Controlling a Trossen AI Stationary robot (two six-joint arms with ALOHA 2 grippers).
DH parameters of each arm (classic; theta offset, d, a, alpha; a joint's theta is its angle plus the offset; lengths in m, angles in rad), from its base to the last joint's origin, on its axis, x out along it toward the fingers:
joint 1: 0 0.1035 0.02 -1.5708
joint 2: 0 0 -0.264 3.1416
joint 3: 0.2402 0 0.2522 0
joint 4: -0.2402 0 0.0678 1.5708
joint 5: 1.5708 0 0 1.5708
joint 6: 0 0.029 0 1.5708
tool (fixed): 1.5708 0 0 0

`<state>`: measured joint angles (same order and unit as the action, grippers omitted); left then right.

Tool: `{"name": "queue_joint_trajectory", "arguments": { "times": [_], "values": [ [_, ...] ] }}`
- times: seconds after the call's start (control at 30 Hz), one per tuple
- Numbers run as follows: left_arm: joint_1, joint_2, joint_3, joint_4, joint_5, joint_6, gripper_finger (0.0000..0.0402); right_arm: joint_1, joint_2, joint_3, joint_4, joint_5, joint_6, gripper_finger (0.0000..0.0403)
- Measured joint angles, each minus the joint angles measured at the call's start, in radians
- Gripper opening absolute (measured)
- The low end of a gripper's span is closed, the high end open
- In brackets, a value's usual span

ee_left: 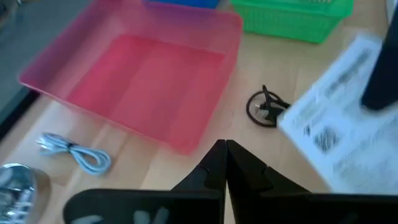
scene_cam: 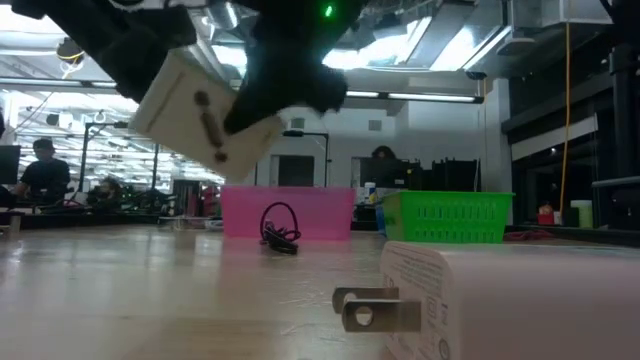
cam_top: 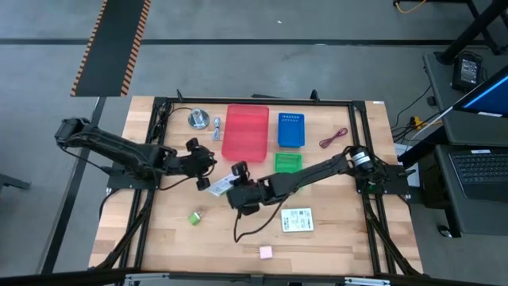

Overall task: Pick and place items into bin
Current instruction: Put the left white card reader box into the blue bin

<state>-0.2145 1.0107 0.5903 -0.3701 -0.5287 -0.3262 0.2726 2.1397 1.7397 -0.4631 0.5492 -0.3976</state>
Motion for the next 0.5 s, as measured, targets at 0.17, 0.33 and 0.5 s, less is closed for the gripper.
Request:
{"name": "queue_joint_trajectory", "arguments": {
  "times": [0.17,0.33,0.5],
  "values": [
    [-0.04,-0.032,0.0,-0.004,-0.049,0.019,0.0002,-0.001,-0.078,0.0,-0.152,0.051,0.096,0.0013],
    [-0.062,-0.028,0.002,0.008,-0.075,0.01,0.0002,-0.001,-0.135,0.001,-0.319,0.112,0.229,0.0013],
    [-0.077,-0.021,0.002,0.005,-0.082,-0.012,0.0002,-0.001,-0.158,0.0,-0.471,0.168,0.332,0.0013]
  ]
}}
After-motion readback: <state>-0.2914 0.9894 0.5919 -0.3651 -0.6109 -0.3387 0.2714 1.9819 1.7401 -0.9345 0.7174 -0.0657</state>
